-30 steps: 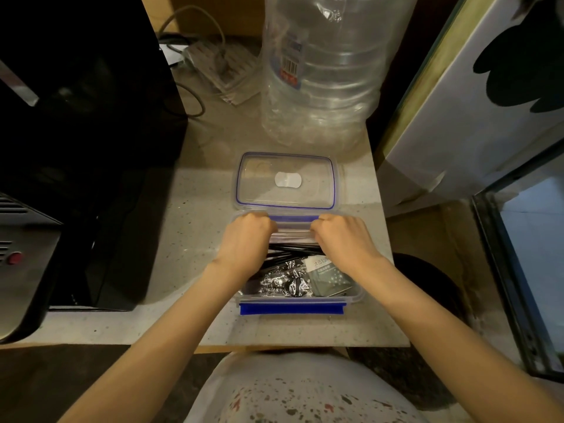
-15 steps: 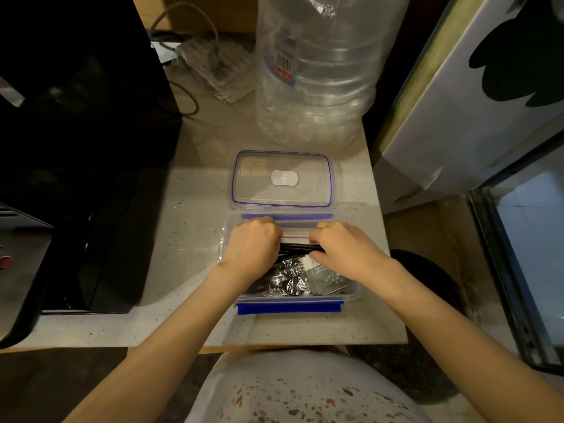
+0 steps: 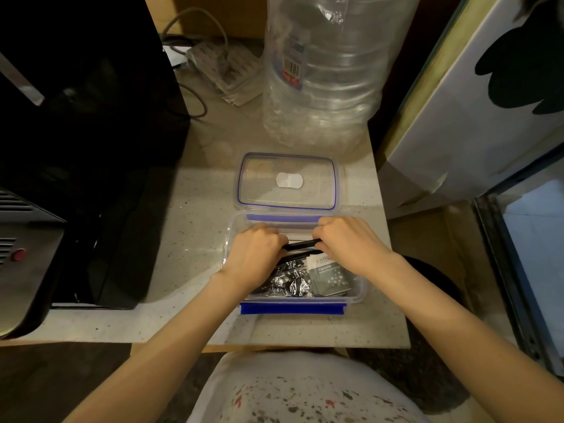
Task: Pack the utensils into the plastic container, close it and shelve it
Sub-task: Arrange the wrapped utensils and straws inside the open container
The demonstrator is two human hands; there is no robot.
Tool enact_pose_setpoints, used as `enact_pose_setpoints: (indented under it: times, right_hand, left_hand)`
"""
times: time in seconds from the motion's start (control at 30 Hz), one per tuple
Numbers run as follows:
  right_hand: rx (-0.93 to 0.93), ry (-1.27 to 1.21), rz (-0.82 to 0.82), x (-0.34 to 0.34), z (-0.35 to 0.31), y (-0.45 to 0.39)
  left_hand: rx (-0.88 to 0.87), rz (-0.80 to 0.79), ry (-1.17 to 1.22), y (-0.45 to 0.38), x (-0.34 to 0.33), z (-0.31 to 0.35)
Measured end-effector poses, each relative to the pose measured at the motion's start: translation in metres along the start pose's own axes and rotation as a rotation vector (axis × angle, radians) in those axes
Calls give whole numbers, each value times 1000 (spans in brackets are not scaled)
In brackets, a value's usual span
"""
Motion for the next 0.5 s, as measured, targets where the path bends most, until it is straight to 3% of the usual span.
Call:
enact_pose_setpoints:
  times: [0.1, 0.27, 0.5]
  right_hand:
    - [19, -32, 15, 1, 1, 0]
    - [29, -70, -26, -7, -1, 1]
    - [-17, -103, -23, -9, -5, 4]
  left_hand:
    - [-14, 11, 8, 4, 2, 1]
    - [9, -110, -147, 7, 0, 5]
    - [92, -149, -51, 7, -6, 5]
Point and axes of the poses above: each hand's wrist, its own y-axis away from the middle knuckle, its own x-axis out of the back of the hand, z = x × y, the point moved 2 cm from there along -y, towards the middle knuckle, and after that the axes turned 13 degrees about x, right-handed, at the moved point
